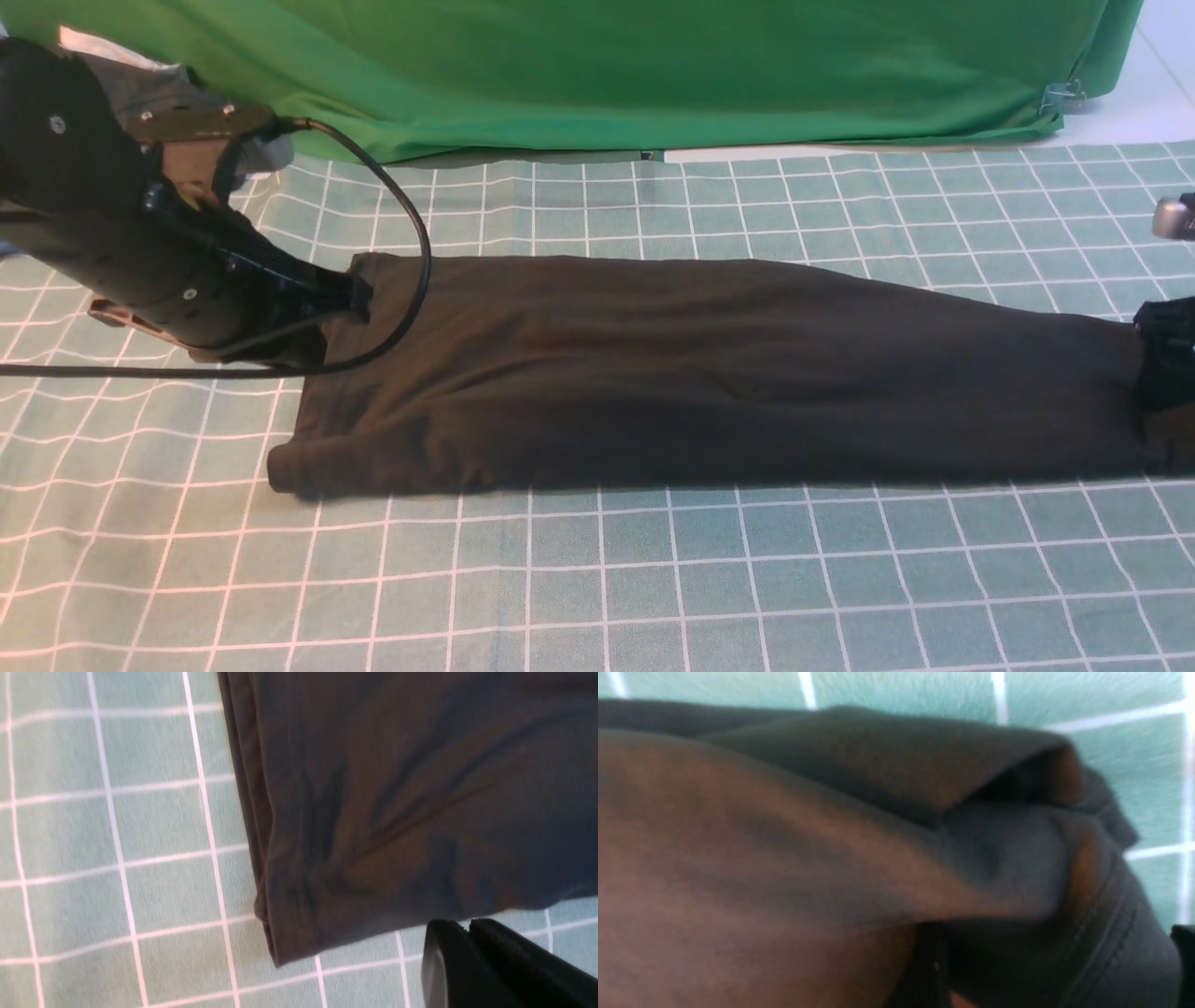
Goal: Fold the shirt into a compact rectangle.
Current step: 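Pull the folded dark garment lengthwise by its ends to straighten it flat on the table, then fold the right end of the dark garment over onto its left end with the right gripper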
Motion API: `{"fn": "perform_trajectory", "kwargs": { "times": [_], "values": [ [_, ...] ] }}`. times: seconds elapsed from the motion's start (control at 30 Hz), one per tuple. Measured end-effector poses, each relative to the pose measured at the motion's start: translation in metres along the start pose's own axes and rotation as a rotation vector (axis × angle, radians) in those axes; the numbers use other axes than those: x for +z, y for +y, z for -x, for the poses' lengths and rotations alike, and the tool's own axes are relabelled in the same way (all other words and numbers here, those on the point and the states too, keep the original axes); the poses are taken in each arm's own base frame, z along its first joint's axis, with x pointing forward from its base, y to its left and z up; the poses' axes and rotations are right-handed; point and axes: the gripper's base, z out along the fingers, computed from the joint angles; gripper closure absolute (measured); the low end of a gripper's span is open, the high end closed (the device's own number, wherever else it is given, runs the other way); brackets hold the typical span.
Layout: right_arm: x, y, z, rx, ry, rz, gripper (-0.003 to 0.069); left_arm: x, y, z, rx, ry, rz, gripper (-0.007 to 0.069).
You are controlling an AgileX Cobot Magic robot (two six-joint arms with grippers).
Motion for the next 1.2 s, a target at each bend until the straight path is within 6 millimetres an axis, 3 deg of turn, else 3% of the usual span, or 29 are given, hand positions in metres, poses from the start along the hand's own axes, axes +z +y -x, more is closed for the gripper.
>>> {"fn": "perform_trajectory", "kwargs": {
  "times": [0.1, 0.23, 0.3, 0.5, 0.63, 0.77, 0.87, 0.9, 0.97, 1.03, 1.1, 1.17, 1.2],
  "values": [
    [0.002, 0.000, 0.000, -0.013, 0.002, 0.002, 0.0177, -0.001, 0.000, 0.000, -0.002, 0.002, -0.004, 0.0613],
    [0.003, 0.001, 0.000, -0.067, 0.012, 0.008, 0.0533, -0.007, -0.003, -0.001, 0.012, -0.017, -0.028, 0.0613],
    [0.001, 0.000, -0.001, -0.090, 0.023, 0.003, 0.0601, -0.013, -0.005, -0.001, 0.015, -0.035, -0.038, 0.0613],
    [-0.013, -0.013, 0.001, -0.038, 0.069, -0.081, 0.0628, -0.029, -0.007, -0.004, 0.031, -0.073, -0.048, 0.0613],
    [-0.044, -0.035, 0.004, -0.004, 0.052, -0.190, 0.0629, -0.051, -0.009, -0.009, 0.046, -0.125, -0.055, 0.0613],
    [-0.078, -0.035, 0.008, 0.012, -0.035, -0.216, 0.0631, -0.067, -0.011, -0.014, 0.053, -0.170, -0.058, 0.0613],
    [-0.121, -0.014, 0.012, 0.001, -0.173, -0.166, 0.0631, -0.079, -0.012, -0.017, 0.058, -0.208, -0.060, 0.0613],
    [-0.121, -0.013, 0.012, -0.002, -0.173, -0.165, 0.0631, -0.079, -0.012, -0.017, 0.059, -0.209, -0.061, 0.0613],
    [-0.147, 0.014, 0.012, -0.043, -0.258, -0.123, 0.0633, -0.082, -0.012, -0.018, 0.060, -0.217, -0.061, 0.0613],
    [-0.159, 0.032, 0.011, -0.081, -0.297, -0.101, 0.0636, -0.081, -0.012, -0.018, 0.060, -0.216, -0.061, 0.0613],
    [-0.173, 0.072, 0.008, -0.161, -0.347, -0.060, 0.0640, -0.078, -0.012, -0.020, 0.058, -0.210, -0.061, 0.0613],
    [-0.177, 0.089, 0.006, -0.192, -0.360, -0.039, 0.0640, -0.077, -0.012, -0.021, 0.055, -0.204, -0.063, 0.0613],
    [-0.180, 0.117, 0.002, -0.246, -0.374, -0.004, 0.0640, -0.074, -0.011, -0.023, 0.052, -0.195, -0.065, 0.0613]
  ]
}}
